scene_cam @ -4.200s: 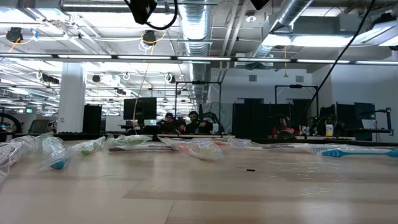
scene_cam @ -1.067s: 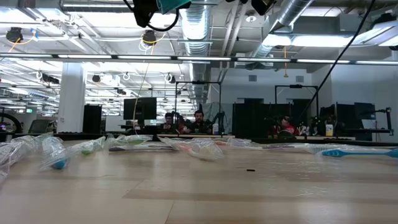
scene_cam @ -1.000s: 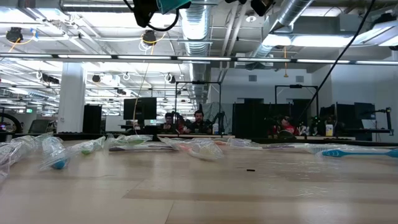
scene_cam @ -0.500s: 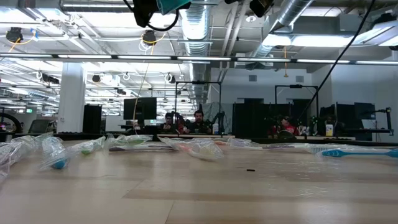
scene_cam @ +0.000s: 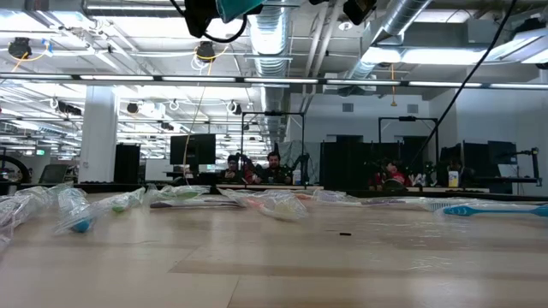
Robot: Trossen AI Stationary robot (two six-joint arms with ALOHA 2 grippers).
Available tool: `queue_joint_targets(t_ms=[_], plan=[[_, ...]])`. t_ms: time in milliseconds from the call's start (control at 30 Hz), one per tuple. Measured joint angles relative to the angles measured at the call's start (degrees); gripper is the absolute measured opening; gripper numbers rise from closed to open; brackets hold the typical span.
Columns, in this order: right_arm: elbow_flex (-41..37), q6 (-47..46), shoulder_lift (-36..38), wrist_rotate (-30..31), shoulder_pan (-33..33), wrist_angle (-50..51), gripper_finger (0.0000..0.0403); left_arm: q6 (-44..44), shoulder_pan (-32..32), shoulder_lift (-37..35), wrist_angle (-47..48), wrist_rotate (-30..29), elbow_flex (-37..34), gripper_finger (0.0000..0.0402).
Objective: Pick & Place toothbrushing station
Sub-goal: Put the blue mouthwash bottle into the black organizer
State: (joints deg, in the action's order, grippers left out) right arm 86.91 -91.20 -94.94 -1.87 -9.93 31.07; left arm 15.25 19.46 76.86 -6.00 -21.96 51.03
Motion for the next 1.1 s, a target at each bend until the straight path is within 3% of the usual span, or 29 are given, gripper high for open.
queue_joint_targets(t_ms=[333, 500, 800, 1100], plan=[[0.0, 0.3, -0.1, -0.2, -0.2, 4.4, 0.0088, 2.0, 0.1, 0.0, 0.0, -0.6, 0.0, 0.0299], [0.0, 1.2, 0.8, -1.1, -0.6, 7.0, 0.0088, 3.7, 0.1, -1.3, 1.9, -0.7, 0.0, 0.0333], [0.0, 1.4, 5.8, 0.4, -3.5, 18.3, 0.0088, 4.7, 0.1, -5.8, 6.7, -5.2, 0.0, 0.0314], [0.0, -4.9, 9.8, 4.3, -11.5, 27.4, 0.0088, 8.0, 0.1, -5.6, 7.2, -5.5, -0.1, 0.0288]])
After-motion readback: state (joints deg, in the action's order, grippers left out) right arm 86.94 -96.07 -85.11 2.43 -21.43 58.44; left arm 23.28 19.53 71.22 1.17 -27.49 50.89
